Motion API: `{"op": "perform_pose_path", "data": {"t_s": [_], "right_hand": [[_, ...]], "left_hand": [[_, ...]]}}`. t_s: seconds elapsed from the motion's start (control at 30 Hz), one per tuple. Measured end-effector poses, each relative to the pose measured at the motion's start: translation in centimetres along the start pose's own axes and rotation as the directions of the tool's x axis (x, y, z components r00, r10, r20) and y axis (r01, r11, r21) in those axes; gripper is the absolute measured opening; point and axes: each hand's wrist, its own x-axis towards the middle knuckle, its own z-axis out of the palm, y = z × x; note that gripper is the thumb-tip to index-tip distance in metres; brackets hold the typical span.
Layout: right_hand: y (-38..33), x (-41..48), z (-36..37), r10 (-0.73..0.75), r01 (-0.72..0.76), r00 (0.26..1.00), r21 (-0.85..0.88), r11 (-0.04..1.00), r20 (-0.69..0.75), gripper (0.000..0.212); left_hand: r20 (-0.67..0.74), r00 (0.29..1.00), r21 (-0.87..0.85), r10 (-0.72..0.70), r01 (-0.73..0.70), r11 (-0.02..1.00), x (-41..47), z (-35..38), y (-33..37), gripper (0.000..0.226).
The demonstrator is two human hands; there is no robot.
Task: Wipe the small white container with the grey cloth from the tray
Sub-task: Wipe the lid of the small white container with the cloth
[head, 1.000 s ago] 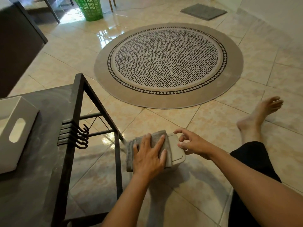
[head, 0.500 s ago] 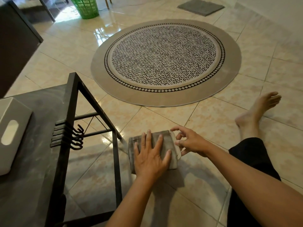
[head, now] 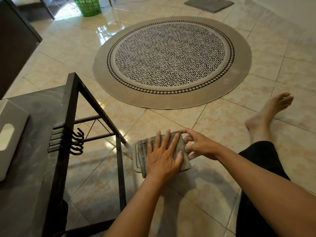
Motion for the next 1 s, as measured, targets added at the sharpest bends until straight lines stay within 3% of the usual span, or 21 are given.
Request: {"op": "perform_pose_path", "data": {"t_s": [0.1, 0.3, 0.5, 0.7, 0.87, 1.0], "right_hand": [[0.1, -0.1, 0.0, -0.002, 0.002, 1.0, 0.006, 1.0, -0.011, 0.059], [-0.2, 0.0, 0.2, -0.001, 0.001, 1.0, 0.024, 1.0, -0.001, 0.06], [-0.1, 0.1, 0.3, -0.006, 0.007, 0.999, 0.011, 1.0, -0.034, 0.057], [-1.0, 0.8, 0.2, 0.008, -0.01, 1.0, -0.057, 0.998, -0.025, 0.056], [-0.9, 1.0, 0.3, 0.0, -0.003, 0.999, -0.065, 0.998, -0.043, 0.054], [-1.0, 1.4, 0.6, -0.008, 0.005, 0.999, -0.063, 0.998, -0.034, 0.054]], "left_hand": [[-0.008, 0.999, -0.012, -0.047, 0.047, 0.999, -0.9, -0.1, -0.6, 0.067], [0.025, 0.999, 0.007, 0.028, -0.028, 1.0, 0.0, 0.0, 0.4, 0.065], [-0.003, 0.977, -0.06, -0.215, 0.215, 0.975, -2.1, -0.7, -2.4, 0.07], [0.0, 0.997, -0.04, -0.082, 0.082, 0.996, -0.1, -0.5, 0.2, 0.067], [0.009, 0.943, -0.08, -0.332, 0.331, 0.94, -1.5, -1.1, -3.7, 0.072], [0.005, 0.975, -0.078, -0.22, 0.22, 0.972, -1.9, -0.8, -1.0, 0.069]]}}
